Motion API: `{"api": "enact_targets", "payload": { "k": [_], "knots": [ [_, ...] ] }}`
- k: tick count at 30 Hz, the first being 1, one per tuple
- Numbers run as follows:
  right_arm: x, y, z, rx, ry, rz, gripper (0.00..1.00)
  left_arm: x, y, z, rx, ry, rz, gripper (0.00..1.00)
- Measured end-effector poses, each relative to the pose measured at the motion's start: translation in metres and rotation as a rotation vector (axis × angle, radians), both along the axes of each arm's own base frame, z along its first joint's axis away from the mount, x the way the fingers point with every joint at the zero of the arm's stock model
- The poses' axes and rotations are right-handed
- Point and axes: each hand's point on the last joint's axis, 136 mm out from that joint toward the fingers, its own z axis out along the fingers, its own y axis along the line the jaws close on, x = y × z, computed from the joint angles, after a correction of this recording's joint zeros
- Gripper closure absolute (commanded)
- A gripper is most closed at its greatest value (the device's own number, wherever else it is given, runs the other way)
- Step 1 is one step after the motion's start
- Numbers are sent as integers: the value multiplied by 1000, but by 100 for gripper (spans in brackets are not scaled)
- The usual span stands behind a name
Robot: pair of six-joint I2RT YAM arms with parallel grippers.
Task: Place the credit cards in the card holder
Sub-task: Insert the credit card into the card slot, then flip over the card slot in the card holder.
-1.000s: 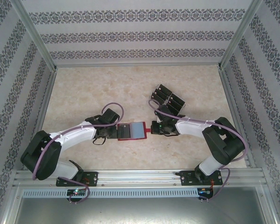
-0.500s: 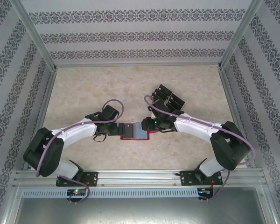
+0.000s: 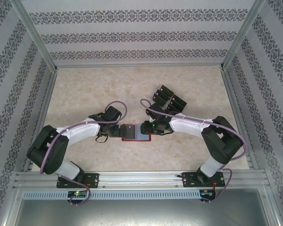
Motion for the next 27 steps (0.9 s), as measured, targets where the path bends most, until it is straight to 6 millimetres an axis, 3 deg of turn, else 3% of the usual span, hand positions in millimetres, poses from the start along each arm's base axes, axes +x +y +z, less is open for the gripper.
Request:
{"api": "enact_targets", "payload": {
  "k": [27],
  "knots": [
    [-2, 12, -11, -5, 18, 12, 58, -1, 1, -5, 14, 11, -10, 1]
  ]
}}
